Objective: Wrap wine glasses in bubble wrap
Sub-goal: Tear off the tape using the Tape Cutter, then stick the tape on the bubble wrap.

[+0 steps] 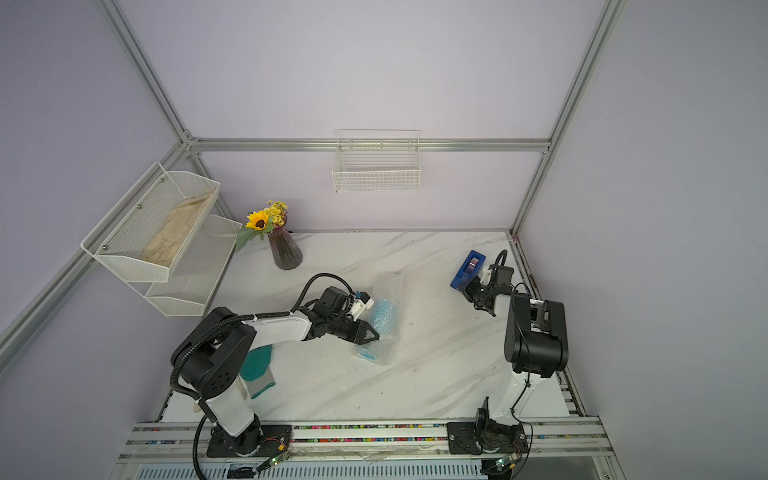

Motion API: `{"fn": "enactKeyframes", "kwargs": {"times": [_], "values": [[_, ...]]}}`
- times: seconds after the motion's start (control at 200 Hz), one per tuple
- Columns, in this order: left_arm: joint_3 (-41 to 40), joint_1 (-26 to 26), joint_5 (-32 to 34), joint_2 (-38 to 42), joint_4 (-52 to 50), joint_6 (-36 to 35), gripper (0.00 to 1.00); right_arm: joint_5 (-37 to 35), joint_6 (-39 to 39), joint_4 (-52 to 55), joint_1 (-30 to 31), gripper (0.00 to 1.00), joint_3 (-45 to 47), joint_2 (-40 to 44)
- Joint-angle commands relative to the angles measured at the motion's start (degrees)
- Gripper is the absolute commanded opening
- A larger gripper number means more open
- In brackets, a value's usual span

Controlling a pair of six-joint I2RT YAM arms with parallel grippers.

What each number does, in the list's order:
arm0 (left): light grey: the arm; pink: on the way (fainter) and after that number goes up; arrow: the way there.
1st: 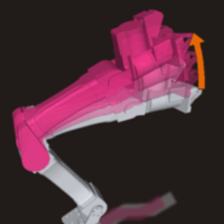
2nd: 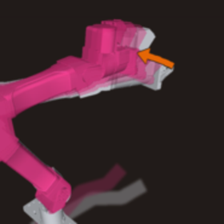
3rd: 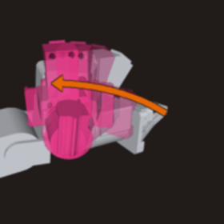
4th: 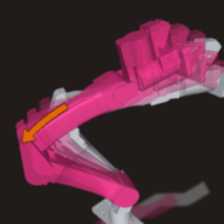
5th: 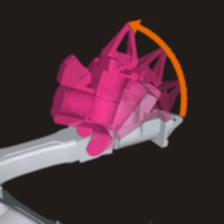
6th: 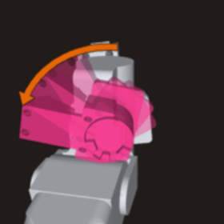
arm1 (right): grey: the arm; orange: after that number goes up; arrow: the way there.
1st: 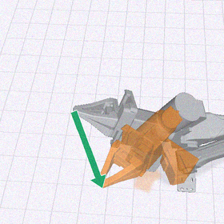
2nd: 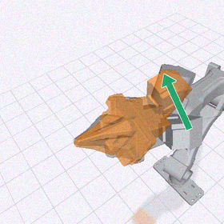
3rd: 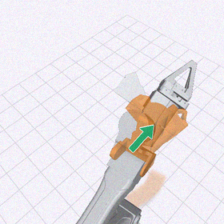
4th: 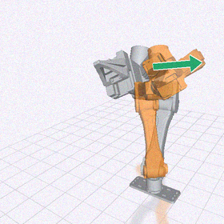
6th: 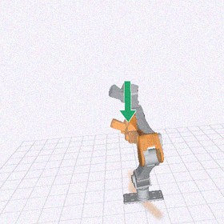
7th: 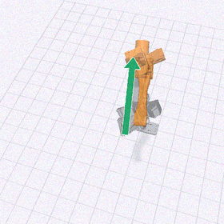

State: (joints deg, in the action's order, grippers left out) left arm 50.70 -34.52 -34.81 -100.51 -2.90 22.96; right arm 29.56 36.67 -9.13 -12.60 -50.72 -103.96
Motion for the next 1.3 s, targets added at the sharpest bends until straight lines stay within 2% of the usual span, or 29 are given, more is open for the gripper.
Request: {"fn": "enactKeyframes", "kwargs": {"times": [0.0,0.15,0.38,0.53,0.705,0.74,0.835,0.935,1.005,1.08,1.125,1.295], "values": [[3.1,-0.2,0.0,-0.2,0.4,-0.5,0.34,-12.5,-1.4,10.6,-0.5,0.00,1.5,-2.7],[3.2,-0.2,-0.2,-0.6,0.5,-0.4,0.34,-16.8,-2.2,11.4,-0.6,0.00,1.8,-1.2],[2.9,-0.2,-0.2,-0.6,0.8,-0.4,0.34,-15.6,-2.4,11.5,-0.5,0.00,1.8,0.7],[2.6,-0.2,-0.2,-0.5,0.9,-0.4,0.34,-7.7,-4.2,9.1,-0.4,0.00,2.4,7.7],[2.9,-0.2,-0.5,-0.1,0.2,-0.6,0.34,12.4,-8.9,-1.6,1.1,0.00,5.7,19.7],[3.1,-0.2,-0.4,-0.1,-0.1,-0.8,0.34,16.3,-10.4,-3.8,2.4,0.00,6.2,21.3],[3.3,-0.2,-0.2,0.3,-1.0,-1.5,0.34,20.3,-17.0,-9.0,9.6,0.00,9.0,25.2],[3.4,-0.2,0.0,0.2,-1.6,-1.9,0.34,23.4,-23.7,-8.4,17.0,0.00,9.8,27.2],[3.4,-0.2,0.0,0.0,-1.9,-2.1,0.34,25.5,-29.6,-2.2,20.5,0.00,7.2,25.7],[3.6,-0.2,-0.2,-0.4,-1.9,-2.1,0.34,22.1,-36.6,6.8,24.0,0.00,4.0,21.9],[3.7,-0.2,-0.3,-0.5,-1.9,-2.1,0.34,22.4,-41.1,10.8,26.0,0.00,3.0,20.7],[3.8,-0.2,-0.4,-0.4,-2.3,-2.3,0.34,24.3,-48.1,10.0,29.8,0.00,4.7,19.7]]}}
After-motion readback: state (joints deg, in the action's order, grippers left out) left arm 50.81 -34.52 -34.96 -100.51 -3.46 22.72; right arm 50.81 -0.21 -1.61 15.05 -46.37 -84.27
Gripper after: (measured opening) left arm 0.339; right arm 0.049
